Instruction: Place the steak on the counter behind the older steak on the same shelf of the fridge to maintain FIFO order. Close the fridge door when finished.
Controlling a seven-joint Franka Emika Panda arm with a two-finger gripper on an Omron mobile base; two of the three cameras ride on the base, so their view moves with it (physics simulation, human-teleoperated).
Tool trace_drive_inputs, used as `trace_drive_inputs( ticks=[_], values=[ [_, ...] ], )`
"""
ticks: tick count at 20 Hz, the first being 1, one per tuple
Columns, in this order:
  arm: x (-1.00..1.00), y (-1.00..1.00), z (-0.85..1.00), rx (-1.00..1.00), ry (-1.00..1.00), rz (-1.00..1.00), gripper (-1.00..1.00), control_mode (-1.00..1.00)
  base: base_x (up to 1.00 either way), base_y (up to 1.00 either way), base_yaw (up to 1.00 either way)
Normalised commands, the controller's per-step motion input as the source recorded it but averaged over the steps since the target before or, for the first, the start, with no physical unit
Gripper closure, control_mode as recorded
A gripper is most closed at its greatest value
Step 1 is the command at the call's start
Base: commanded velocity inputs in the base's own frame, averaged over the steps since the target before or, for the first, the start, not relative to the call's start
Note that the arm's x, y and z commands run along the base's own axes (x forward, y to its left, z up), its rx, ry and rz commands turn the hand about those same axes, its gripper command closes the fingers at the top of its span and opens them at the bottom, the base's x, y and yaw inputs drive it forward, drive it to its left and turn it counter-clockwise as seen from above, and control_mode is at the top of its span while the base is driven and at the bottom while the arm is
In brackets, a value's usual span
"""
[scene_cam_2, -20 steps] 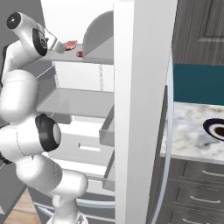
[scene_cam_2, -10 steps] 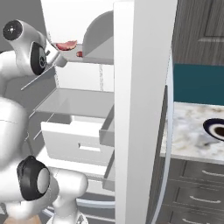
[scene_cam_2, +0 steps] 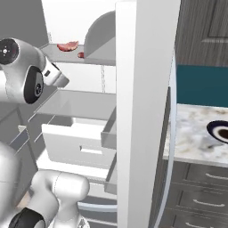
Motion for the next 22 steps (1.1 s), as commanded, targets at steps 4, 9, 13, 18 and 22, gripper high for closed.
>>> trace_drive_inputs(
  ticks=[4, 9, 13, 18, 22],
  values=[
    [-0.79, -0.56, -0.31, -0.09, 0.0, 0.08, -1.0, -1.0, 0.0, 0.0, 0.0],
    [-0.15, -0.24, -0.19, -0.04, 0.04, 0.04, -1.0, -1.0, 0.0, 0.0, 0.0],
    [-0.04, 0.0, -0.09, 0.0, 0.0, 0.0, -1.0, -1.0, 0.0, 0.0, 0.0],
    [-0.35, 0.0, -0.12, 0.0, 0.0, 0.0, -1.0, 1.0, -0.32, 0.06, 0.0],
    [0.0, 0.0, 0.0, 0.0, 0.0, 0.0, -1.0, 1.0, -0.54, 0.13, 0.0]
  ],
)
